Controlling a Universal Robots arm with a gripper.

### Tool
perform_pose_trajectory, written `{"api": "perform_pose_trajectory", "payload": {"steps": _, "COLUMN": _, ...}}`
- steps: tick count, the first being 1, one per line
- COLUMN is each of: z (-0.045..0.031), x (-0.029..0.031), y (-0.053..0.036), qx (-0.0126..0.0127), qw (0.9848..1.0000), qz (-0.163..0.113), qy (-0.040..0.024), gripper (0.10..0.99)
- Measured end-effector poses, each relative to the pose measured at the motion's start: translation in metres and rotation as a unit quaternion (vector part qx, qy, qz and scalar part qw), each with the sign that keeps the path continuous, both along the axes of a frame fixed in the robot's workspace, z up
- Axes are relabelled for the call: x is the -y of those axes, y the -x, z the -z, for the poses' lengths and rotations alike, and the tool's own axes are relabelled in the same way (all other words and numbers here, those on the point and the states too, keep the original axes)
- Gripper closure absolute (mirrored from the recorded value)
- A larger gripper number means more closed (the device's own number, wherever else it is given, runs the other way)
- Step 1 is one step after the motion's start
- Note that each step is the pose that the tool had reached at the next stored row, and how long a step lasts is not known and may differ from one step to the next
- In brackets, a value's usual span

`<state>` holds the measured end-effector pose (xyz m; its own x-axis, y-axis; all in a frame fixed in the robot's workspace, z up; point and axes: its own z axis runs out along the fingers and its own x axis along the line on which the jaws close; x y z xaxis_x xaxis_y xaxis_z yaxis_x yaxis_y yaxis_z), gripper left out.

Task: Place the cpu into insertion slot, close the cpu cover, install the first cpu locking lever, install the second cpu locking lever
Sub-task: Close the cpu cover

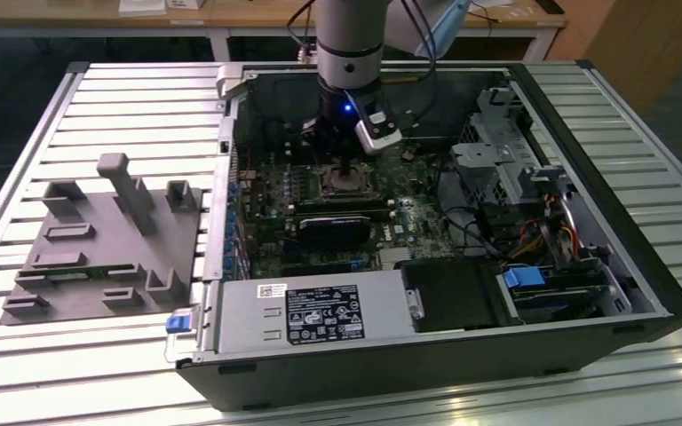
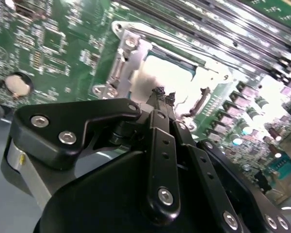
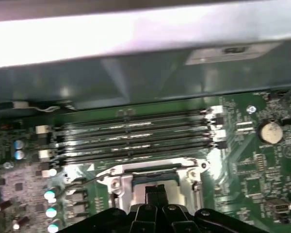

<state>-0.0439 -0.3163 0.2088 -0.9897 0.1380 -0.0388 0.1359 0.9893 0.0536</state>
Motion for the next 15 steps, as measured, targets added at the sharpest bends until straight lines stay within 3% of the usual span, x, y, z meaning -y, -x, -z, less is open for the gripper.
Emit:
{"api": "perform_pose_trajectory", "payload": {"steps": 2, "z": 0.0, "x": 0.0009, "y": -0.0041, "qx": -0.0001, "qw": 1.0, "qz": 0.0, "qy": 0.0001, "gripper": 0.984}}
{"api": "perform_pose_trajectory", "payload": {"steps": 7, "z": -0.0014, "x": 0.0016, "y": -0.0043, "qx": 0.0001, "qw": 1.0, "qz": 0.0, "qy": 0.0001, "gripper": 0.984}}
{"api": "perform_pose_trajectory", "payload": {"steps": 15, "z": -0.0195, "x": 0.0016, "y": -0.0044, "qx": 0.0017, "qw": 1.0, "qz": 0.0, "qy": 0.0, "gripper": 0.984}}
